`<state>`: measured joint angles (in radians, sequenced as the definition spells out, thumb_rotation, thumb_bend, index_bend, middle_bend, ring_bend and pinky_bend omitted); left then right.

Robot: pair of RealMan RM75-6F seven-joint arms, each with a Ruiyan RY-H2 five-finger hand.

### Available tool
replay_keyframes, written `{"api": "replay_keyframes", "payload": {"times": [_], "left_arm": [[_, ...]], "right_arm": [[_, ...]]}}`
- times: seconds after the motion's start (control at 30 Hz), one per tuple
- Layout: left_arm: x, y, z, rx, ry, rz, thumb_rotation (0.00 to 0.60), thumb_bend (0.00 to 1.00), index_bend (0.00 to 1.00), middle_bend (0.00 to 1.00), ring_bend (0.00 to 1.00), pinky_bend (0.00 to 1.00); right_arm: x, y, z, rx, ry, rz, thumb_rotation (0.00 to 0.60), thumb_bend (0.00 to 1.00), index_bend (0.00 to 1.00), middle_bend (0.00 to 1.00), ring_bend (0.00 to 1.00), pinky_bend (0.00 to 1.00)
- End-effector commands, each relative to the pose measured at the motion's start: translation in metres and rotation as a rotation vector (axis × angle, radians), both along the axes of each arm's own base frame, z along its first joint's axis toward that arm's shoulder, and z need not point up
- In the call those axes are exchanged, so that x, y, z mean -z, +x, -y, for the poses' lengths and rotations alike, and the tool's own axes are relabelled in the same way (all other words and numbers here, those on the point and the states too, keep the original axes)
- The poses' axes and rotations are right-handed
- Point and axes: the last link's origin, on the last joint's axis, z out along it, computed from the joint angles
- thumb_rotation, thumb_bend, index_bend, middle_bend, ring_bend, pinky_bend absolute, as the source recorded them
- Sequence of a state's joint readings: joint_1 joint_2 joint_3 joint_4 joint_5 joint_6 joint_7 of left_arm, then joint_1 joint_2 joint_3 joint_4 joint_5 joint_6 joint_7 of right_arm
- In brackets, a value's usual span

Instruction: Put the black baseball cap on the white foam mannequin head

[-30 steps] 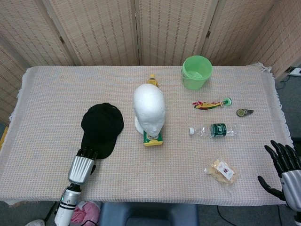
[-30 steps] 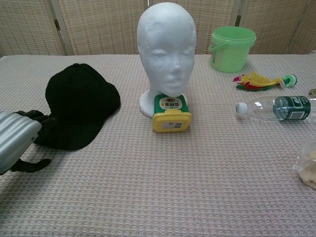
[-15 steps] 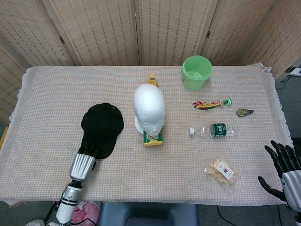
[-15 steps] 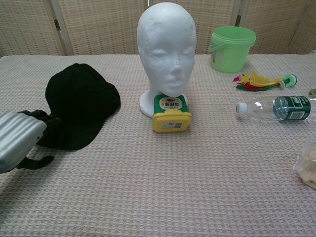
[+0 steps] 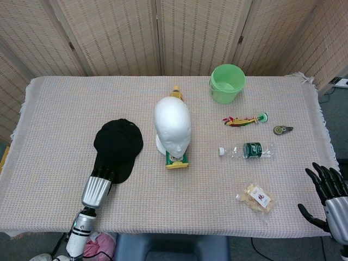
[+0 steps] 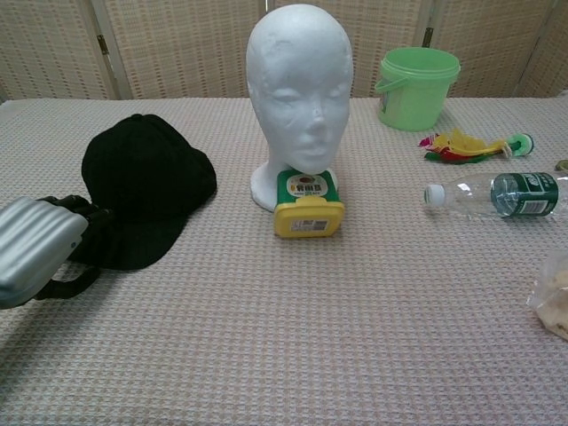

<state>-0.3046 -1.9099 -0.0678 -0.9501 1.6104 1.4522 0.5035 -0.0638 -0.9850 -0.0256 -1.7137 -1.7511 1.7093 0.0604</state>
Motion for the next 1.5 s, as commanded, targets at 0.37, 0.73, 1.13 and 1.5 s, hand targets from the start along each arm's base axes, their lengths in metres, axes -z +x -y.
{"api": "replay_keyframes", "payload": {"times": [0.37,0.73,1.13,1.5], "left_arm": [[0.006,-0.003,-0.008,-0.007,0.012,-0.004,0.600,0.34,0.34,0.42,0.30,0.44],[0.007,-0.002,-0.014,0.002,0.053,0.009,0.600,0.34,0.35,0.42,0.30,0.44],[0.016,-0.007,-0.016,0.047,0.053,0.039,0.600,0.34,0.44,0.50,0.37,0.45],[0.012,-0.007,-0.019,0.077,0.125,0.053,0.600,0.38,0.55,0.61,0.45,0.53]], "right_arm": [[-0.001,0.000,-0.001,-0.002,0.001,0.002,0.600,0.19,0.00,0.00,0.00,0.00],[-0.002,-0.001,0.000,0.004,-0.002,0.001,0.600,0.19,0.00,0.00,0.00,0.00],[-0.002,-0.001,-0.001,0.006,-0.006,-0.004,0.600,0.19,0.00,0.00,0.00,0.00],[0.002,0.000,0.000,0.009,0.005,-0.019,0.600,0.19,0.00,0.00,0.00,0.00]]}}
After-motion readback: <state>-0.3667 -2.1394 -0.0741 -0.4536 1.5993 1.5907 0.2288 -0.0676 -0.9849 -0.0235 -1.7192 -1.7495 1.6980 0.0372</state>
